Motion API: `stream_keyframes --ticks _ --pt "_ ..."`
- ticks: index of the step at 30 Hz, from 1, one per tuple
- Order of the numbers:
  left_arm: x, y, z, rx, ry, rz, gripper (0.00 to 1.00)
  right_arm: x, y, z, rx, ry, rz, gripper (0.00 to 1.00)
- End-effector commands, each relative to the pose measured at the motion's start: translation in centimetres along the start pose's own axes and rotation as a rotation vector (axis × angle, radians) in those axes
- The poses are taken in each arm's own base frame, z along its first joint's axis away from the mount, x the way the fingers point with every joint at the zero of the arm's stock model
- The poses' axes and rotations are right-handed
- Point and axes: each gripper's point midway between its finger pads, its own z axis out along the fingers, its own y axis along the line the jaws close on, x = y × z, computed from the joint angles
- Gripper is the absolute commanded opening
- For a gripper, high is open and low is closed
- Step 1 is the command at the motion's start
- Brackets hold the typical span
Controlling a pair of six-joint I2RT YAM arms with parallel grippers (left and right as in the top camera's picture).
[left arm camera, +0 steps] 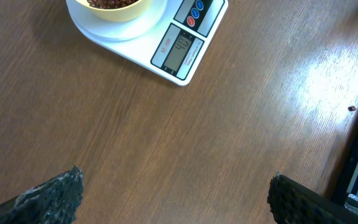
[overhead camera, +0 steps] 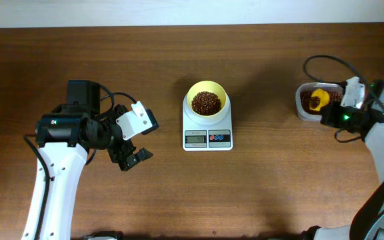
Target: Scoop item into bowl and weigh 50g on scale
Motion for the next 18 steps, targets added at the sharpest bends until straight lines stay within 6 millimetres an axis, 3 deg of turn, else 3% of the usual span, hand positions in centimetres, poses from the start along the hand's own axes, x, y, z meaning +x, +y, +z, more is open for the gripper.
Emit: stream_keyframes --ticks 1,5,8,9,12,18 --pt "-0.1 -0.2 0.0 0.008 -0.014 0.003 0.99 0.8 0.7 0.4 0.002 0.037 -0.023 0.04" --pt "-0.1 -0.2 0.0 0.008 -0.014 0.003 0.99 1.9 0.5 1.2 -0.005 0.076 -0.091 0.04" --pt "-0.1 -0.2 0.0 0.008 -0.014 0.003 0.99 3.6 0.0 3.3 -0.03 0.144 -0.058 0.04" --pt "-0.1 -0.2 0.0 0.009 -0.014 0.003 0.99 4.0 0.9 3.8 -0.099 0.156 -0.042 0.04" --pt "-0.1 -0.2 0.0 0.008 -0.014 0.003 0.99 3.8 3.6 3.7 -0.27 0.138 -0.02 0.04" --pt "-0.1 -0.2 0.0 0.009 -0.014 0.003 0.99 3.1 3.2 3.4 -0.24 0.127 0.003 0.04"
